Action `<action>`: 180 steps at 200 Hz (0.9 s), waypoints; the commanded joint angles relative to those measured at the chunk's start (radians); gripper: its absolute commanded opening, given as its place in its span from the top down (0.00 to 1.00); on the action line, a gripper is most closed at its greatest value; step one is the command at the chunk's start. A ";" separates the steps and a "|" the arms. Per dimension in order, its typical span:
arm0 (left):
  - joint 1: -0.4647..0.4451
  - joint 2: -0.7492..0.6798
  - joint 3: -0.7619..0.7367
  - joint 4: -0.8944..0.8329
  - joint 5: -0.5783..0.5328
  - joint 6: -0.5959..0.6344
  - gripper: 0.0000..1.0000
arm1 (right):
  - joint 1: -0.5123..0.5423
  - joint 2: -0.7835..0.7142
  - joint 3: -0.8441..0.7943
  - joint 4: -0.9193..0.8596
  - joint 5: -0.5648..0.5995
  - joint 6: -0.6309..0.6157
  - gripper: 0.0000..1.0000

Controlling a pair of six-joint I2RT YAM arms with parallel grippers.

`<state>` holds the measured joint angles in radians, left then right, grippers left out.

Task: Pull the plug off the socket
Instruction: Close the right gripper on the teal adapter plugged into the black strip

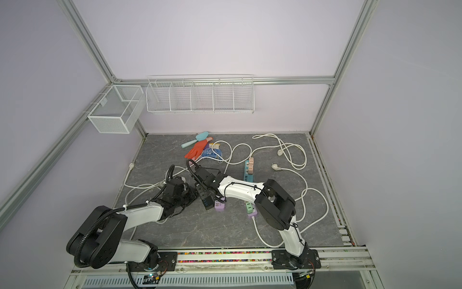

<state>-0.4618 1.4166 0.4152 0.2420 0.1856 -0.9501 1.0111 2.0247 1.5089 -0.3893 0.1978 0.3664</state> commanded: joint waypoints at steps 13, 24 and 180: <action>-0.010 0.085 -0.051 -0.291 -0.091 -0.007 0.76 | 0.038 -0.037 -0.003 -0.014 -0.018 0.016 0.82; -0.010 0.083 -0.050 -0.296 -0.092 -0.010 0.76 | 0.041 -0.034 -0.003 -0.016 -0.014 0.017 0.82; -0.012 -0.001 0.072 -0.350 -0.038 0.051 0.75 | -0.013 -0.213 -0.097 0.008 -0.053 0.029 0.83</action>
<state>-0.4667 1.4021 0.4797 0.1188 0.1795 -0.9363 0.9974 1.8629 1.4208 -0.3794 0.1558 0.3889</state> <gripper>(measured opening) 0.247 0.292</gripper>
